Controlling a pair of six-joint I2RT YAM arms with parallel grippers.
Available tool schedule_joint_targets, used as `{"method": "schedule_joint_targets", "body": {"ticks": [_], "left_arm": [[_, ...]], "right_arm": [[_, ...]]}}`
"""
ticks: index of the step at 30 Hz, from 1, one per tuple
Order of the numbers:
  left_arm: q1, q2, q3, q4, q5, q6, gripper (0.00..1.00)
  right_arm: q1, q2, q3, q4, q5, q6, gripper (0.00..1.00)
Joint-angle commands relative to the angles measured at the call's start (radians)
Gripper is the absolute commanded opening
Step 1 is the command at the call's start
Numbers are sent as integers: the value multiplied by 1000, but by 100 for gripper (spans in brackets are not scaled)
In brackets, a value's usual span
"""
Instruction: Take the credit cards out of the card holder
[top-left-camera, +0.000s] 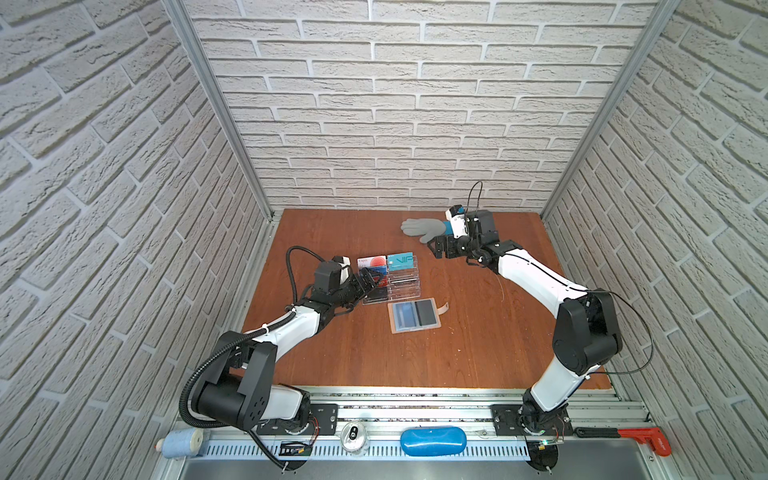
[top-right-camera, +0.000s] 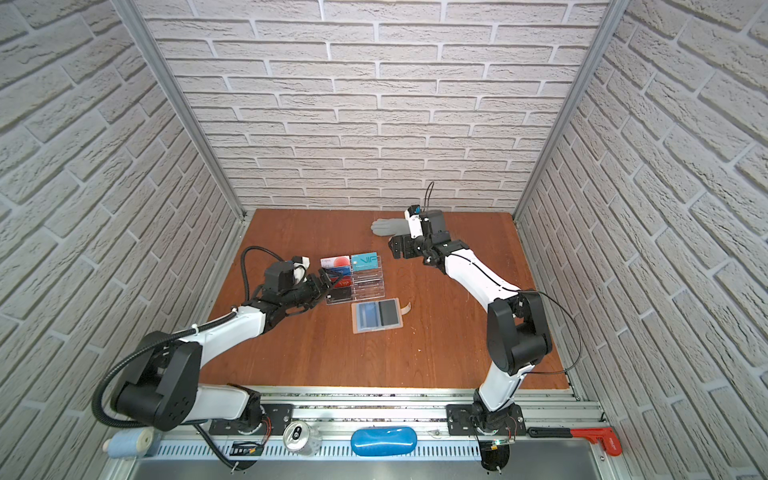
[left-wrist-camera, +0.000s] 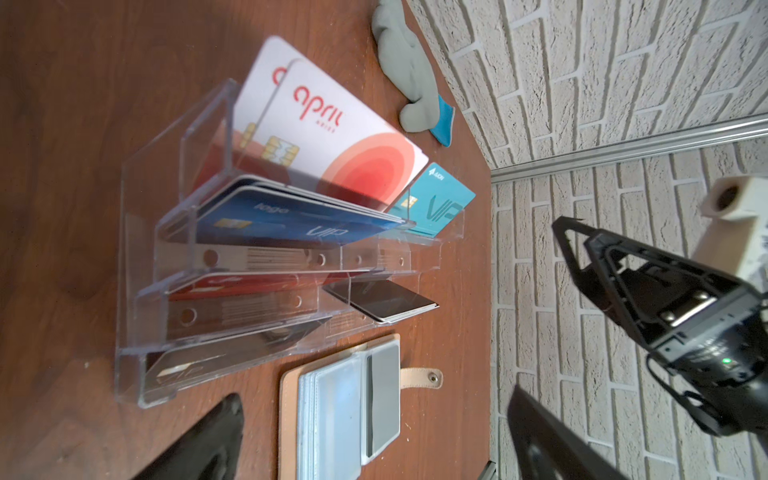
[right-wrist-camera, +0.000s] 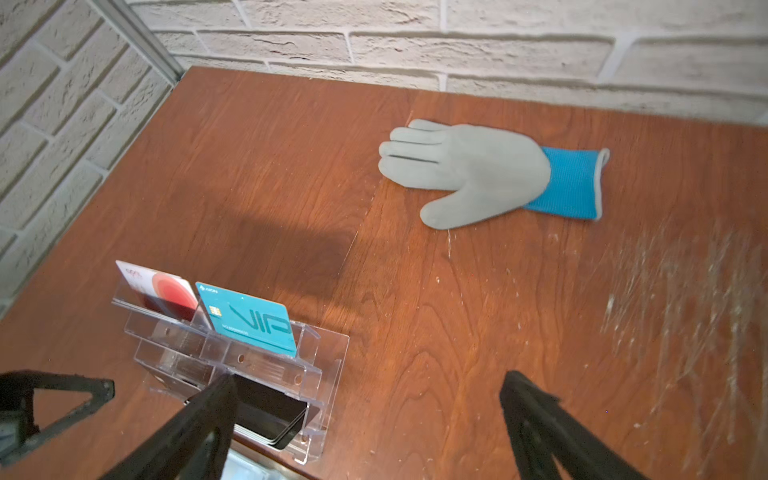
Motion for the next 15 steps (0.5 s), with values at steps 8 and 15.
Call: {"method": "schedule_joint_targets", "body": {"ticks": [8,15], "left_arm": [[-13,36,-19,193,2,-41,98],[-13,27,-31,184,5,-35,98]], "right_arm": [[149,35,-157,217,53,364,99],[192,91,-146,265,32,408,99]]}}
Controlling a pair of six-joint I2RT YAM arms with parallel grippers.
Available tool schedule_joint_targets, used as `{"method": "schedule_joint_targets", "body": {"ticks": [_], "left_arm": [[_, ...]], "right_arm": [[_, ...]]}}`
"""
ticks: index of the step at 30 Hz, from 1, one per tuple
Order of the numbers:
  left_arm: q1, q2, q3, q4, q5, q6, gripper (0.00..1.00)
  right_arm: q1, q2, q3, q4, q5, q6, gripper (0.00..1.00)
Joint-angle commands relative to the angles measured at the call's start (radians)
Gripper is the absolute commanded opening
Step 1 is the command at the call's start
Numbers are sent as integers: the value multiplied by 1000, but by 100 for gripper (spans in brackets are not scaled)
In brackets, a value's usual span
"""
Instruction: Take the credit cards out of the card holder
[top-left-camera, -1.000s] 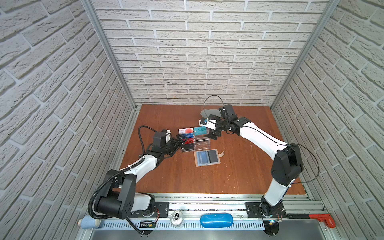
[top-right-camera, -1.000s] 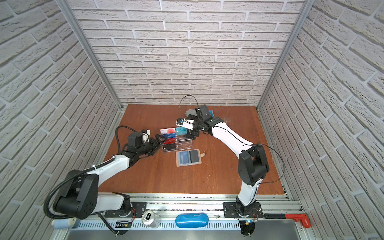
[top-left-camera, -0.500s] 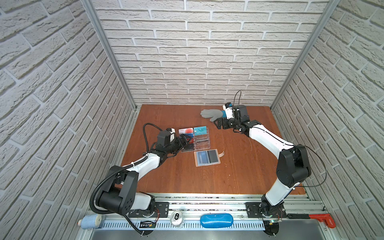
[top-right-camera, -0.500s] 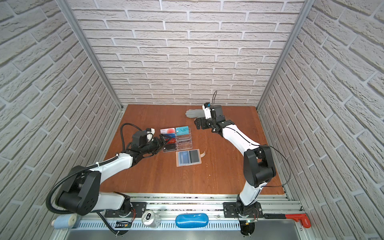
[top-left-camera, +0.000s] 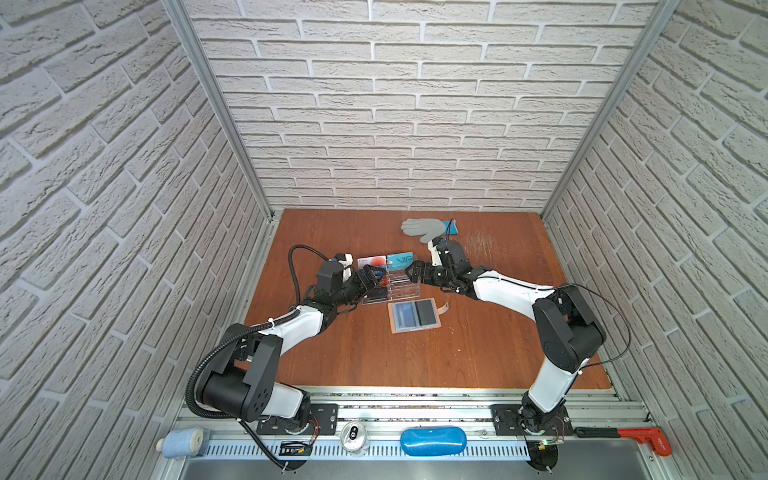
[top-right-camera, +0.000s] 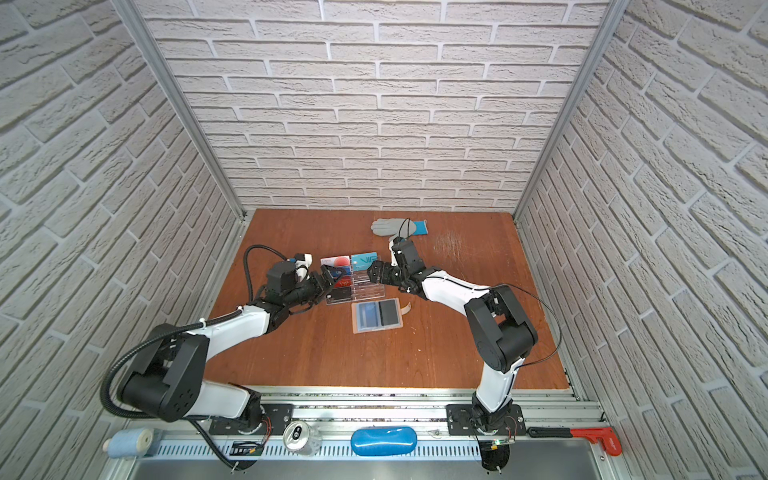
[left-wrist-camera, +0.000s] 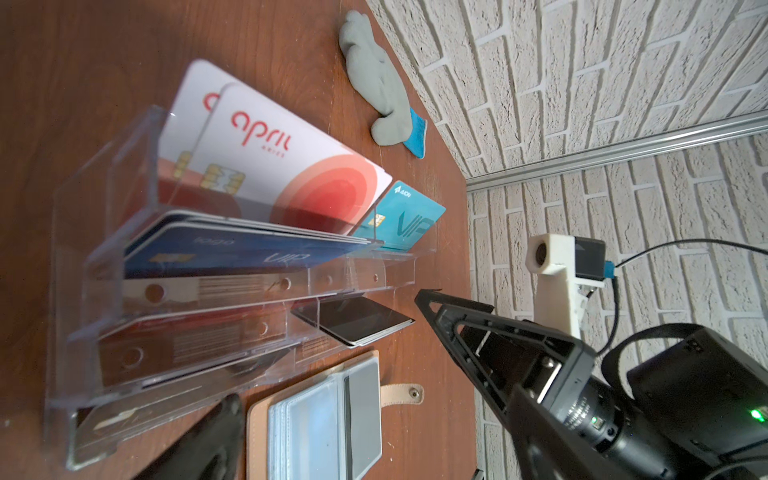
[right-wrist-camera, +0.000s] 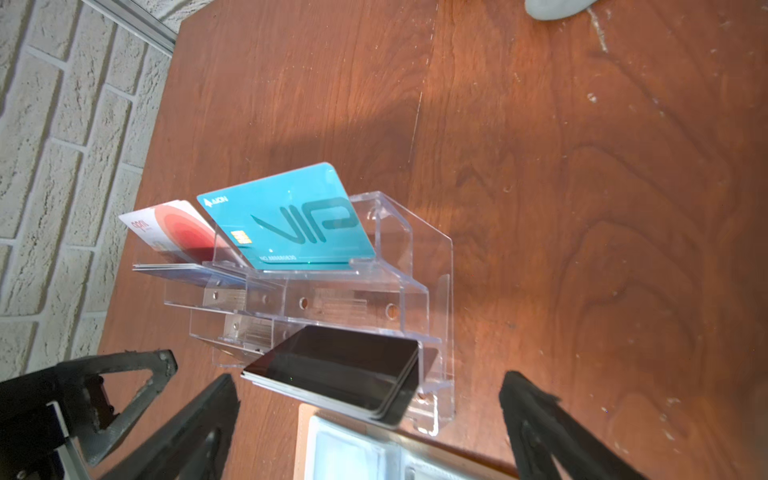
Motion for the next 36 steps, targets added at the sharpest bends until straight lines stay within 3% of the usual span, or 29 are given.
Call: {"method": "schedule_joint_targets", "body": {"ticks": [1,24,36], "left_arm": [[-4,-7,-15,60,3,5,98],[-4,-15,-45,74,11,-1,98],[-4,-20,-51,74,9,0,98]], "right_arm": [[17,13,11,79,13,45,99],[101,19,41,52,38,59,99],[104,-33,51,-16,85,5,99]]}}
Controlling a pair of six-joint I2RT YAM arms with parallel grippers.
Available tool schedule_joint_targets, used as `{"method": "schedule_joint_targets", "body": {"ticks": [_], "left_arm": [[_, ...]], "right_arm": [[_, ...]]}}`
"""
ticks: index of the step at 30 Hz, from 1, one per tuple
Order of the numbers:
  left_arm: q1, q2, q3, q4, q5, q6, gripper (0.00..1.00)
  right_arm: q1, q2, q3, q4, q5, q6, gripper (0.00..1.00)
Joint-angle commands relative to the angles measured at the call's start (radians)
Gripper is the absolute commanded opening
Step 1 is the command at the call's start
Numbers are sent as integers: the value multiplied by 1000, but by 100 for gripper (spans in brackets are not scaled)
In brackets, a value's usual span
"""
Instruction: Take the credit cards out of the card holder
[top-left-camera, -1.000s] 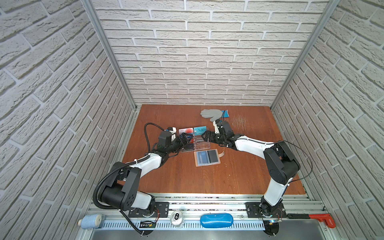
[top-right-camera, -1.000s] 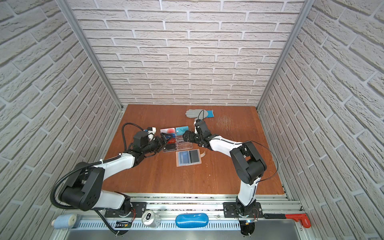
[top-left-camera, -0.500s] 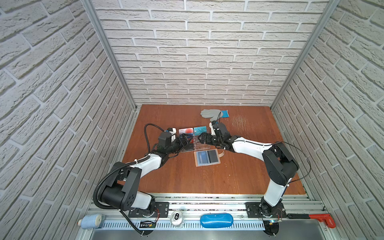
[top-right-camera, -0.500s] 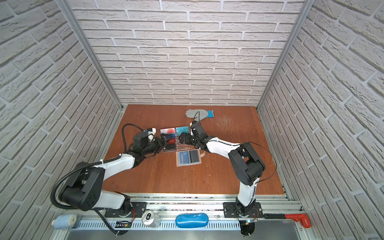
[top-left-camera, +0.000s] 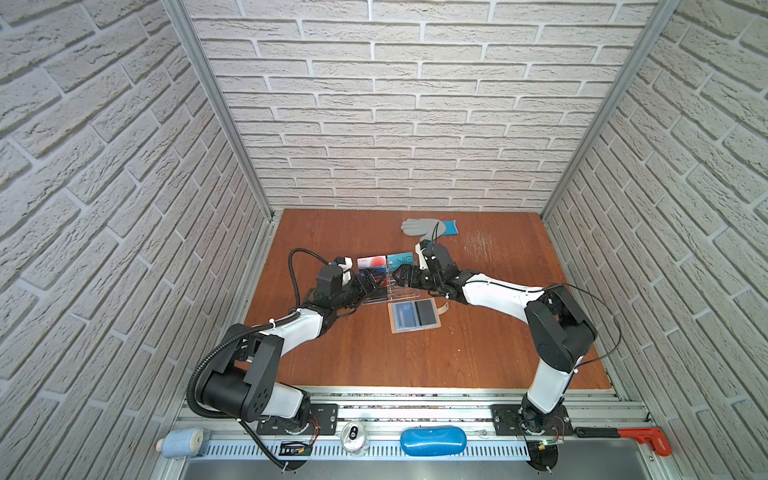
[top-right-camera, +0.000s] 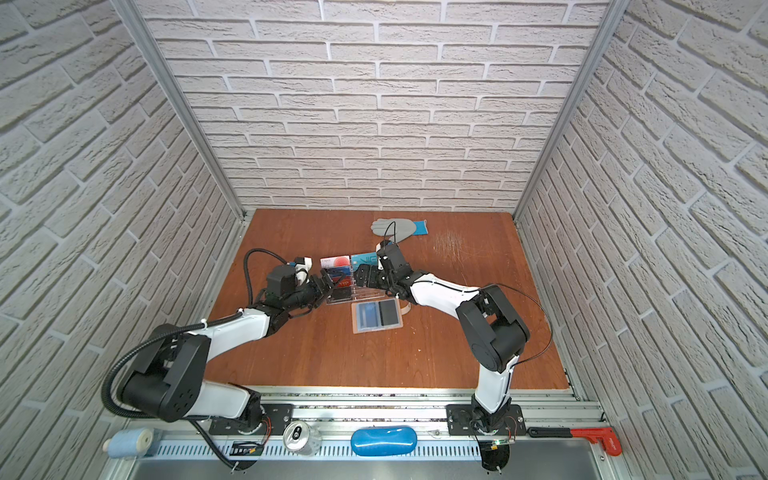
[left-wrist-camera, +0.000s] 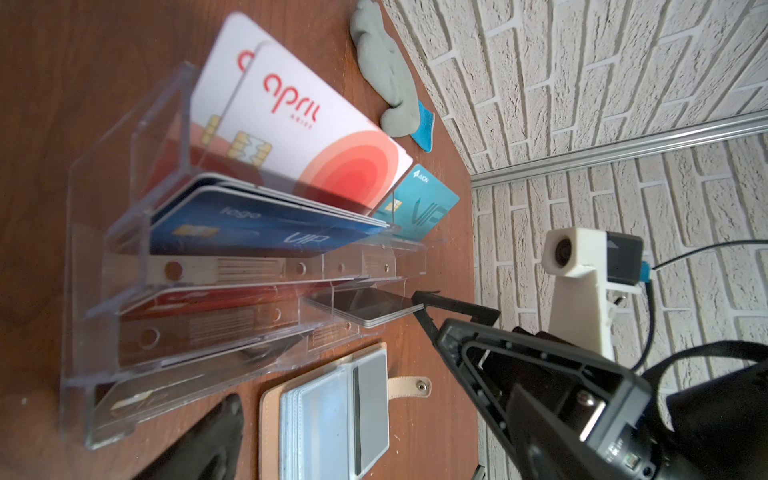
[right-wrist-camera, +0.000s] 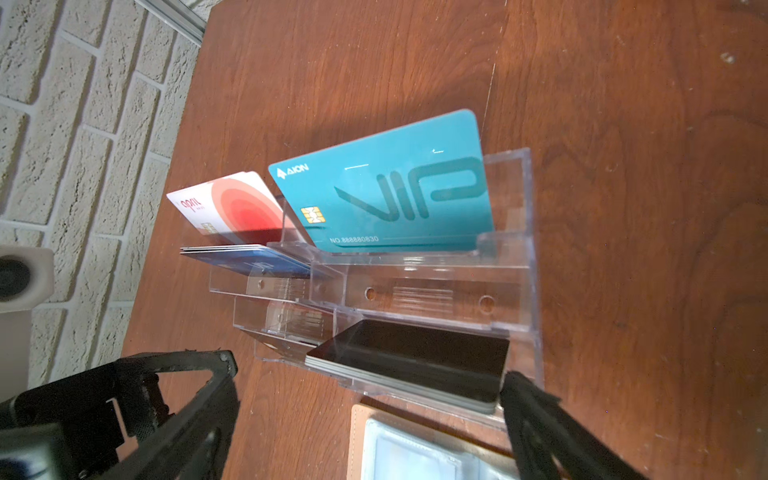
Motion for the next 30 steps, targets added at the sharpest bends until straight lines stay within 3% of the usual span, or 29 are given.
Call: {"method": "schedule_joint_targets", "body": {"ticks": [1,8,15,30], "left_arm": [[-4,-24,-14,40,4,7,98],[-4,-32,-11,28,2,14,98],[-4,-42,-13,10,-5,23,98],[-3,-49,7,-31,-15,42,98]], "right_arm": [[6,-62,15,-29,44,-47,99],[6,-117,-2,-160,180,-210,99],[8,-97,-6,-240,220,-373,99],[9,41,108,-284,271,-372,100]]}}
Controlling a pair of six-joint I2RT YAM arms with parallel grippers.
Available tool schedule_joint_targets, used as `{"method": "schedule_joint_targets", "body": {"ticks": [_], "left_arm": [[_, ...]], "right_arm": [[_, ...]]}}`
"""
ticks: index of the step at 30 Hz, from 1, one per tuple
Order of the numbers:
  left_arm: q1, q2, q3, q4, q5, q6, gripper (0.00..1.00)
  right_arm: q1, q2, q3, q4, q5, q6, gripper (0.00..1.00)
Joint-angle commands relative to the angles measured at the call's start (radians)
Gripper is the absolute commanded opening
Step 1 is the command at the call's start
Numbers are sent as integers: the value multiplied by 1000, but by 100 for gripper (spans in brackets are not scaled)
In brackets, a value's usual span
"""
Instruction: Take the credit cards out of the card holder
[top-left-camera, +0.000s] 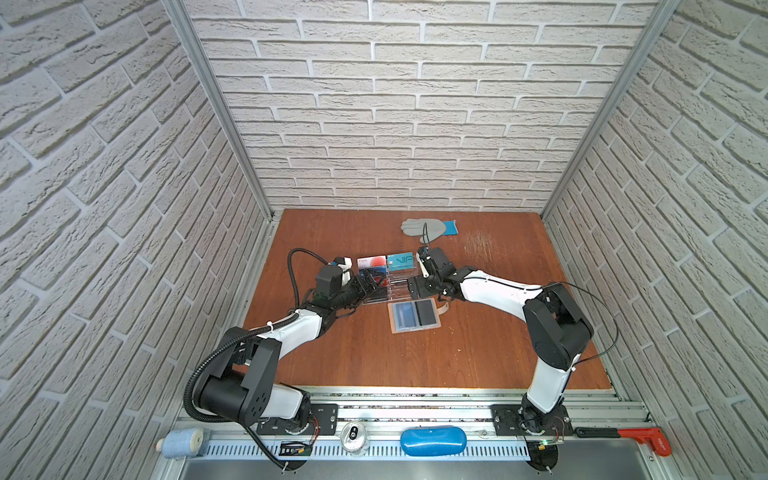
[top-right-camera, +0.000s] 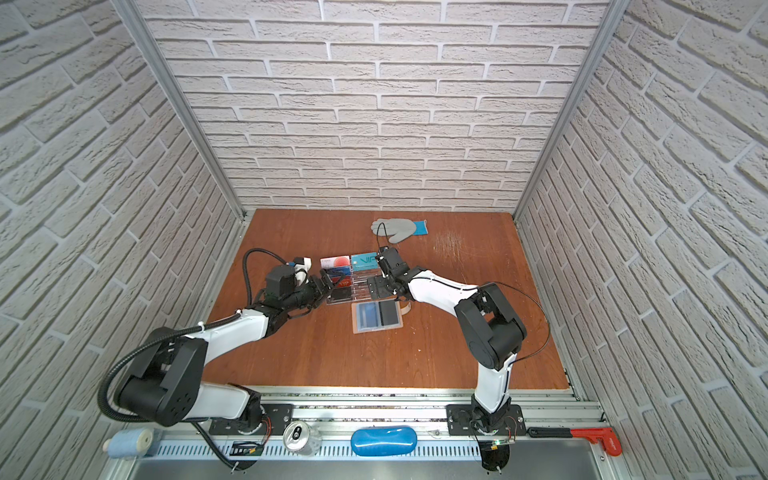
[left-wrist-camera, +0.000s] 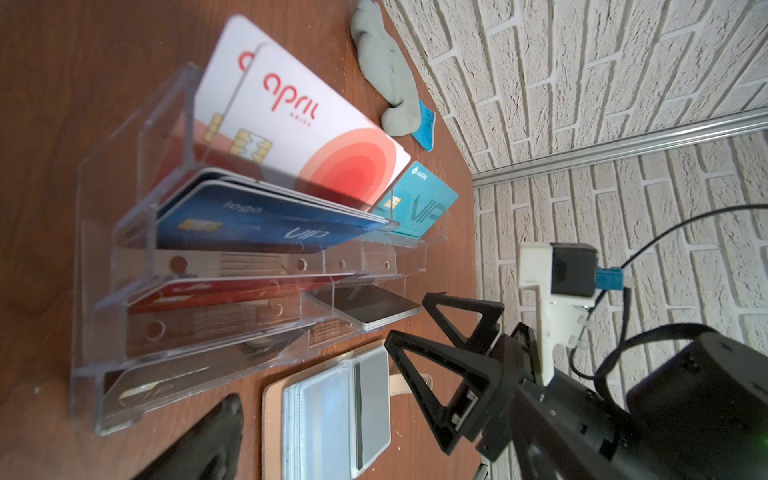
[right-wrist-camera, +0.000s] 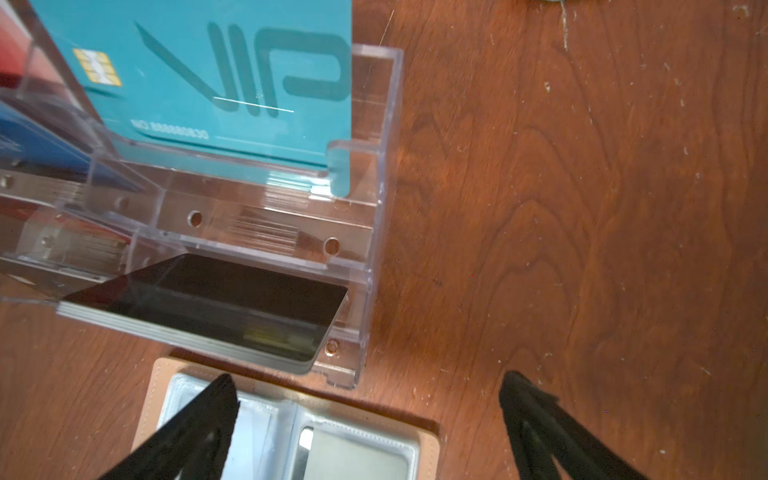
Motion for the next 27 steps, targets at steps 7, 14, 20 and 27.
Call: {"method": "schedule_joint_targets", "body": {"ticks": [7,14,20,27], "left_arm": [[-2,-27,14,-2,-12,32,98],[-2,-61,14,-46,-26,54,98],[-9,-84,17,-69,-28,68,98],[-51,-133,4,-105,-74,87,98]], "right_arm": [[5,63,130,-38,107,25,100],[3,92,179,-53,126,23,100],[3,44,149,-49,102,31,100],[3,-88,50,-85,135,90,100]]}}
